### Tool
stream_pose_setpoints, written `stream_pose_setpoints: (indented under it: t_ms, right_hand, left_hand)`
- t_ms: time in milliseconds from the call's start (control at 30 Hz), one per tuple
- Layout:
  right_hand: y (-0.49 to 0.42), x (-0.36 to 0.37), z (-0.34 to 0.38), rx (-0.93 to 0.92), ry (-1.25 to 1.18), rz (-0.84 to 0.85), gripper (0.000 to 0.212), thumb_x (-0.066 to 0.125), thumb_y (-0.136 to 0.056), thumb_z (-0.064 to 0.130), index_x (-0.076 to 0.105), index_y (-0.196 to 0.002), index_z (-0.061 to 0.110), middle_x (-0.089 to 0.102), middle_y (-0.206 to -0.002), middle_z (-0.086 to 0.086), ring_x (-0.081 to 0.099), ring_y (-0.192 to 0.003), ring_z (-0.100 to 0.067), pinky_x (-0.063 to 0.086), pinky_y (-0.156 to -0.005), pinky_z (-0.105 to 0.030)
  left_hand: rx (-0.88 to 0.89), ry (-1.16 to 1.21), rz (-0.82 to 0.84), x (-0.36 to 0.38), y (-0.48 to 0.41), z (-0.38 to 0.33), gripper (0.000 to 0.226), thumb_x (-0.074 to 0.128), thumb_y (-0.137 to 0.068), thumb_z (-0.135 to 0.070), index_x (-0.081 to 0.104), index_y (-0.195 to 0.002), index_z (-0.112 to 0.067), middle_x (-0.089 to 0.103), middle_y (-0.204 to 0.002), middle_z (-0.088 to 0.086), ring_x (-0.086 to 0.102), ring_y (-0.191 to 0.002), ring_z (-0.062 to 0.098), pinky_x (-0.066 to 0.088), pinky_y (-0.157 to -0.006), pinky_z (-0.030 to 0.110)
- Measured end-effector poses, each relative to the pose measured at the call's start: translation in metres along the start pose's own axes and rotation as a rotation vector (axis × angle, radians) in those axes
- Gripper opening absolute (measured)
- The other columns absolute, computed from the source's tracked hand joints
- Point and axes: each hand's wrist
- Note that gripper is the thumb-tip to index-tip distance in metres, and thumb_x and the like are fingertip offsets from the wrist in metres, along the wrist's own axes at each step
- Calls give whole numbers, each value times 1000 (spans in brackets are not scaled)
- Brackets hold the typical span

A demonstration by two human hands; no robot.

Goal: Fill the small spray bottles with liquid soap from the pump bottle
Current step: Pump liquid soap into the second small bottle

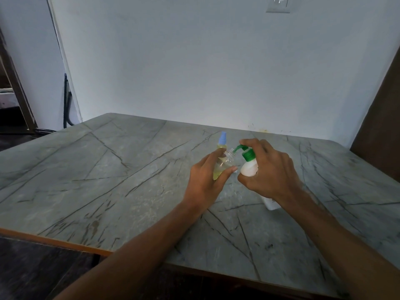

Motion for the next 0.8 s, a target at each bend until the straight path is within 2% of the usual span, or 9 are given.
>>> stream_pose_setpoints:
  t_ms: [100,200,467,600,800]
  right_hand:
    - [2,2,2,1,39,-22,80,73,-59,49,40,-131,31,62,-99,-4,61,-69,-24,55,-58,-35]
    - [5,4,4,3,77,-26,88,73,-63,49,32,-140,35,60,-97,-3,59,-70,-23,56,-56,-38]
    - [6,4,10,16,163,-17,109,77,-67,47,10,-153,40,56,-91,-2,52,-64,-19,52,-48,-33]
    - [5,4,11,8,174,-18,108,80,-64,44,17,-151,40,56,-90,-3,53,-64,-20,48,-48,-28]
    - [5,3,8,20,156,8,100,82,-62,45,25,-144,39,58,-93,-6,58,-68,-23,55,-54,-36]
  left_hand:
    - [-9,3,-7,-1,-1,-1,52,67,-85,-37,58,-125,-6,69,-110,5,61,-93,5,42,-80,4]
    - [-36,23,-42,-2,-3,-1,51,68,-84,-36,59,-124,-6,69,-109,5,55,-91,-2,38,-79,-3]
    - [-55,1,-37,-3,-5,2,49,71,-84,-34,58,-125,-9,68,-112,4,57,-93,2,37,-79,-4]
    - [-57,-10,-36,-4,-5,3,50,70,-84,-35,58,-125,-9,68,-112,4,54,-93,0,37,-79,-4]
    - [-49,-14,-38,-2,-4,2,50,70,-84,-34,58,-125,-7,68,-112,5,52,-94,-3,34,-81,-5]
Point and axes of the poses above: each hand's wrist, its own y-axis away from the middle knuckle, its own x-axis out of the palm, z = x × y
